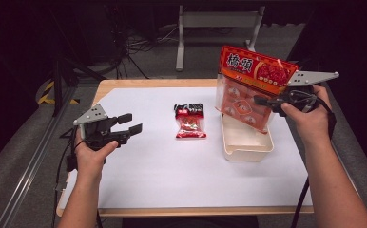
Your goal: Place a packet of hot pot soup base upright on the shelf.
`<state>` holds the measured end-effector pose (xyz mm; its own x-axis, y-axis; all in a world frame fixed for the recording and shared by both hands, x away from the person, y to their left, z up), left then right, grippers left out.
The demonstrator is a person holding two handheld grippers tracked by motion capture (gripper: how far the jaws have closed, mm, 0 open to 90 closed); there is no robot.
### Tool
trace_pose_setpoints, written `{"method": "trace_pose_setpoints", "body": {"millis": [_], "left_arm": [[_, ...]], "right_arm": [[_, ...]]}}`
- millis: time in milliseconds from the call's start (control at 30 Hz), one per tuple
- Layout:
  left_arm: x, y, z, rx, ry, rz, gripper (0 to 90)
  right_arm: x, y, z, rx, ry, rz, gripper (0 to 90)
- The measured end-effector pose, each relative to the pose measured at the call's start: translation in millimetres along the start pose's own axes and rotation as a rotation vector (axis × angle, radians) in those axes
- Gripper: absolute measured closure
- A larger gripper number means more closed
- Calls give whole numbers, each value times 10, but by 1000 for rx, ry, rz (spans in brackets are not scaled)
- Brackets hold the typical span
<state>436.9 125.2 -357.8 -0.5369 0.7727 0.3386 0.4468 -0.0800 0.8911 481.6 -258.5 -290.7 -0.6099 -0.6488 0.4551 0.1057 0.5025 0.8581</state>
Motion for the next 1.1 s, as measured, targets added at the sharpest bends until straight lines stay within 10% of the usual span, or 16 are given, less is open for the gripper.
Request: {"method": "trace_pose_setpoints", "body": {"millis": [1100], "left_arm": [[18,-11,9,0,-20,-9,404]], "right_arm": [[-194,-524,-41,-81,-78,75,702]]}}
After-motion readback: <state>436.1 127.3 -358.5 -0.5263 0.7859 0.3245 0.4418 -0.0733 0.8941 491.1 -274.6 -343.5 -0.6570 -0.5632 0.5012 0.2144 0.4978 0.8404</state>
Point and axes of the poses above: each handheld gripper's, and its own axes: x roughly backward along the jaws, y roughly out of its top, z roughly to its left, the point moved 10 cm from there along -x, roughly forward along the jaws, and after that the axes turned 9 degrees about x, right-handed, at the moved point
